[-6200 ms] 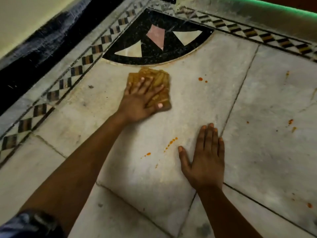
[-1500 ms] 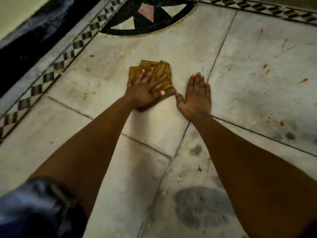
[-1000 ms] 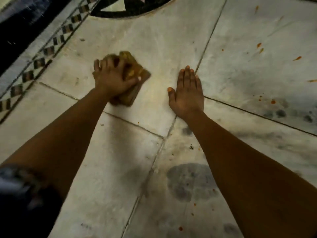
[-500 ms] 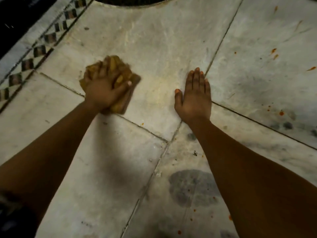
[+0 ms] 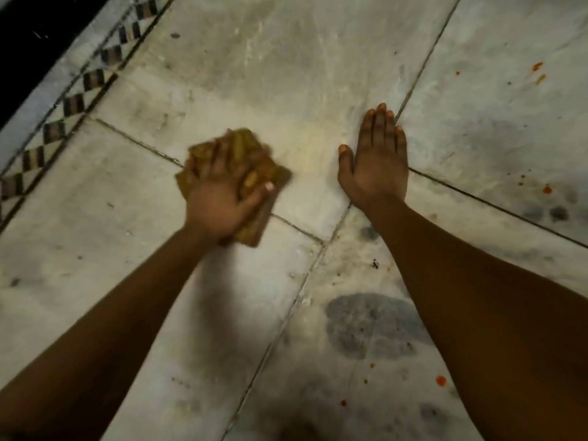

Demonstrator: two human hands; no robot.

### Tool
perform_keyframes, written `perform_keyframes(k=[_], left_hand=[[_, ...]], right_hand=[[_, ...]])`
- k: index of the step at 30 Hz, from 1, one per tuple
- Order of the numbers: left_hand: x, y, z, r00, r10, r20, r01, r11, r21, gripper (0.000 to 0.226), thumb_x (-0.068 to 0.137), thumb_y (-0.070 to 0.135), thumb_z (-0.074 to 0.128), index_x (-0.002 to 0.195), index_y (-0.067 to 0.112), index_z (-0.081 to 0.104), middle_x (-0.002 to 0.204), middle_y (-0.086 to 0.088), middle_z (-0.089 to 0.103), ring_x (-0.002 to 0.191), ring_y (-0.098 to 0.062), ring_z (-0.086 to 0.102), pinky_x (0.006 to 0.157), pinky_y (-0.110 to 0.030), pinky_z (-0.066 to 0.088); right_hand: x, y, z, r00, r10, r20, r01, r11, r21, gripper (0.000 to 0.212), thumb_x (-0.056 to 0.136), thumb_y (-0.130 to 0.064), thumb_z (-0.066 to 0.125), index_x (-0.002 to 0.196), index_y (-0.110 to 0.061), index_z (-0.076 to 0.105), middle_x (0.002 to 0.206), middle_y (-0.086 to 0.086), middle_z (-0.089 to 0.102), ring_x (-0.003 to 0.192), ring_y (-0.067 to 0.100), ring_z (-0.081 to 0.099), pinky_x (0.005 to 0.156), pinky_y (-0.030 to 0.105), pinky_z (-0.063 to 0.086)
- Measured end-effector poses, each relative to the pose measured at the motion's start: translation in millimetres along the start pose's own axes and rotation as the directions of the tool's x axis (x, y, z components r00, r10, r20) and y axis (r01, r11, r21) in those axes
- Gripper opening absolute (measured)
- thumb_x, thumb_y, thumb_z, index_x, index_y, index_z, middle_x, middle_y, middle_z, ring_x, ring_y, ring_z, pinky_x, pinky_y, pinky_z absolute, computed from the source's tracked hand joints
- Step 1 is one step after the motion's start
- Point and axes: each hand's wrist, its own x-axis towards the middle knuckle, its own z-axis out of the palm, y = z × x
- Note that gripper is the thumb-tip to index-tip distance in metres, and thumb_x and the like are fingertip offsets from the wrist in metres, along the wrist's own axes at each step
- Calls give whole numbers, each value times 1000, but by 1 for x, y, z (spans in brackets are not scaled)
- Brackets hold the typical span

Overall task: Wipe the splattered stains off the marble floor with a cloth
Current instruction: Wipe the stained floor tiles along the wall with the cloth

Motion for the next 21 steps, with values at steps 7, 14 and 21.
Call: perform_keyframes(k=[7, 14, 21], left_hand=[[81, 35, -2, 932, -364, -1, 362, 929, -76, 66, 90, 66, 26, 148, 37, 15, 157, -17, 3, 143, -40, 4, 111, -63, -1], [-35, 46, 9, 998, 58, -1, -58, 998, -18, 63, 83, 70, 23, 142, 50, 20, 158, -9, 11, 144, -33, 9, 111, -56, 4], [72, -12, -5, 908, -418, -35, 411, 903, -123, 62, 91, 64, 31, 147, 38, 19, 159, -11, 4, 143, -37, 5, 113, -59, -1]], right_hand=[[1, -1, 1, 1000, -10, -8, 10, 1000, 7, 67, 98, -39, 26, 149, -1, 5, 157, 18, 2, 146, 27, 2, 117, 37, -1], [1, 1, -1, 1000, -6, 3, 6, 1000, 14, 67, 98, -39, 26, 149, -1, 5, 157, 18, 2, 146, 27, 2, 117, 37, 0], [4, 2, 2, 1000, 6, -17, -6, 1000, 11, 66, 99, -39, 25, 149, -1, 4, 158, 17, 1, 146, 27, 1, 117, 37, -2]])
